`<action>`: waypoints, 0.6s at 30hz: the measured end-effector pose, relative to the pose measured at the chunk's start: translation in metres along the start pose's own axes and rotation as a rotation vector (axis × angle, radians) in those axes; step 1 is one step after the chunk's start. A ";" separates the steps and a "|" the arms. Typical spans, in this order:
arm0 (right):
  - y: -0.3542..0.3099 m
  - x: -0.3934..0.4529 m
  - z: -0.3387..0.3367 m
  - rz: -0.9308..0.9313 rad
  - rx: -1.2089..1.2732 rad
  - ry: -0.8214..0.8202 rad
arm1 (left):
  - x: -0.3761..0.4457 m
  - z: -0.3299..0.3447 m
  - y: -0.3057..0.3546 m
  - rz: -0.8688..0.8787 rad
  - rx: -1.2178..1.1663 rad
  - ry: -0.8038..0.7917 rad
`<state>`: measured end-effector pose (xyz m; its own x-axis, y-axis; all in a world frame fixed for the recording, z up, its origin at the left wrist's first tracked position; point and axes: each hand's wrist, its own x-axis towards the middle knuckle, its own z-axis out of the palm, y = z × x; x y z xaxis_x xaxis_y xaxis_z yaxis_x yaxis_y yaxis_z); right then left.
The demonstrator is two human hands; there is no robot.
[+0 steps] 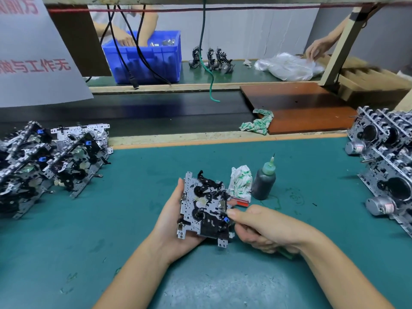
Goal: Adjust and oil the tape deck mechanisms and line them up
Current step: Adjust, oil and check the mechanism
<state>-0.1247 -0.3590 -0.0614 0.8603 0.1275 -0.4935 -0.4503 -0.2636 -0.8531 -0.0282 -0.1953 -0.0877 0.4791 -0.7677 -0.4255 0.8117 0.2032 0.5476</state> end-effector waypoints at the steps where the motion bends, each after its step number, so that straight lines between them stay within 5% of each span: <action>1: 0.001 0.000 -0.001 -0.013 0.040 0.003 | -0.002 0.000 0.001 0.015 -0.031 -0.007; 7: 0.003 -0.001 -0.010 -0.061 0.353 0.033 | -0.014 0.005 0.012 0.098 -0.245 -0.078; 18: 0.003 0.000 -0.008 -0.030 0.334 0.029 | -0.012 0.008 0.012 0.102 -0.412 -0.053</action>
<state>-0.1243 -0.3671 -0.0625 0.8786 0.1018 -0.4667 -0.4742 0.0689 -0.8777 -0.0268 -0.1881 -0.0699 0.5546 -0.7590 -0.3410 0.8319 0.4970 0.2468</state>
